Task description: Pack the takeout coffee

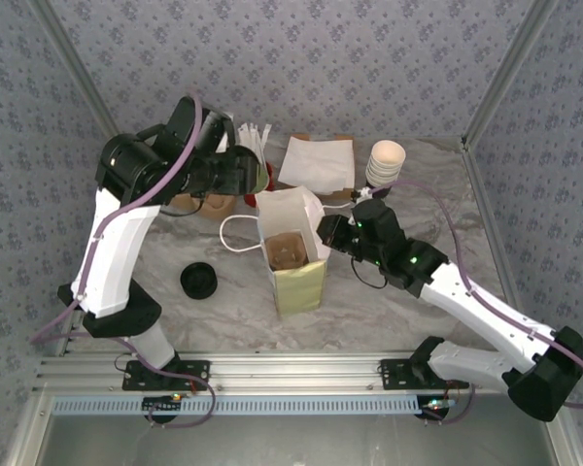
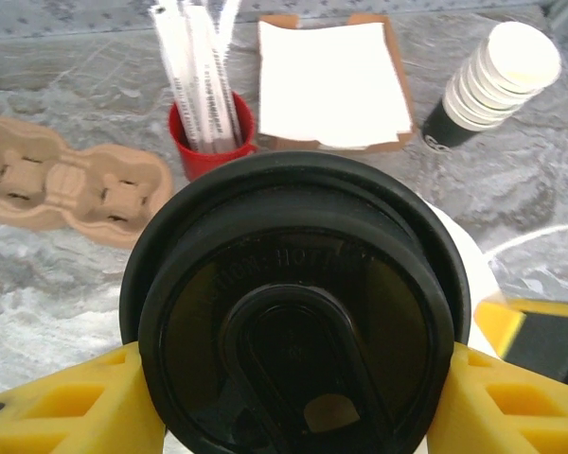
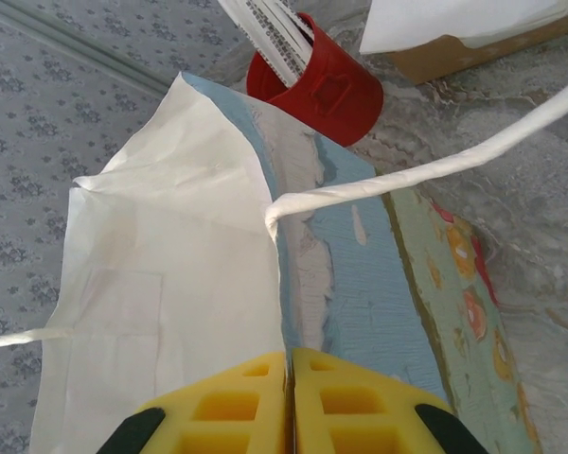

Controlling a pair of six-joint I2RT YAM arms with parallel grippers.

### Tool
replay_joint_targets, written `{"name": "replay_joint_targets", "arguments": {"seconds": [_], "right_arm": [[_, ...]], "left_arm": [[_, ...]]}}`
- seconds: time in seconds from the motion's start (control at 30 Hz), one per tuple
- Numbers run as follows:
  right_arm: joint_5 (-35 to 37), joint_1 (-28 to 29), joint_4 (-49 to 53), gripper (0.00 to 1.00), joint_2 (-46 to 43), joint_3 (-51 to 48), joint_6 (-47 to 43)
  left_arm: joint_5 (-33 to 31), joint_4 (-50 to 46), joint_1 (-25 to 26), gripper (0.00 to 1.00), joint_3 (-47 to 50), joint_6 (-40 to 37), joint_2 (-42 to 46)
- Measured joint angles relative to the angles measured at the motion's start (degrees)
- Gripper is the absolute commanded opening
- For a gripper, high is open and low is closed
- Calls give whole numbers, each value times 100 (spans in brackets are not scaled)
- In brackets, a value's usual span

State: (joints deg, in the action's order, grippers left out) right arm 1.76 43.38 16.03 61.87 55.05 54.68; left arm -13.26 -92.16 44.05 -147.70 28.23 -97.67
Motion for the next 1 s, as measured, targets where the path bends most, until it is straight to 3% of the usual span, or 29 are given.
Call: {"name": "replay_joint_targets", "arguments": {"seconds": [0.33, 0.67, 1.0], "right_arm": [[188, 157, -44, 17, 232, 297, -2], [343, 155, 258, 36, -136, 350, -31], [337, 151, 507, 38, -507, 313, 39]], "left_arm": [[177, 2, 527, 60, -26, -81, -326], [234, 0, 643, 60, 269, -81, -662], [476, 0, 752, 60, 129, -144, -1392]]}}
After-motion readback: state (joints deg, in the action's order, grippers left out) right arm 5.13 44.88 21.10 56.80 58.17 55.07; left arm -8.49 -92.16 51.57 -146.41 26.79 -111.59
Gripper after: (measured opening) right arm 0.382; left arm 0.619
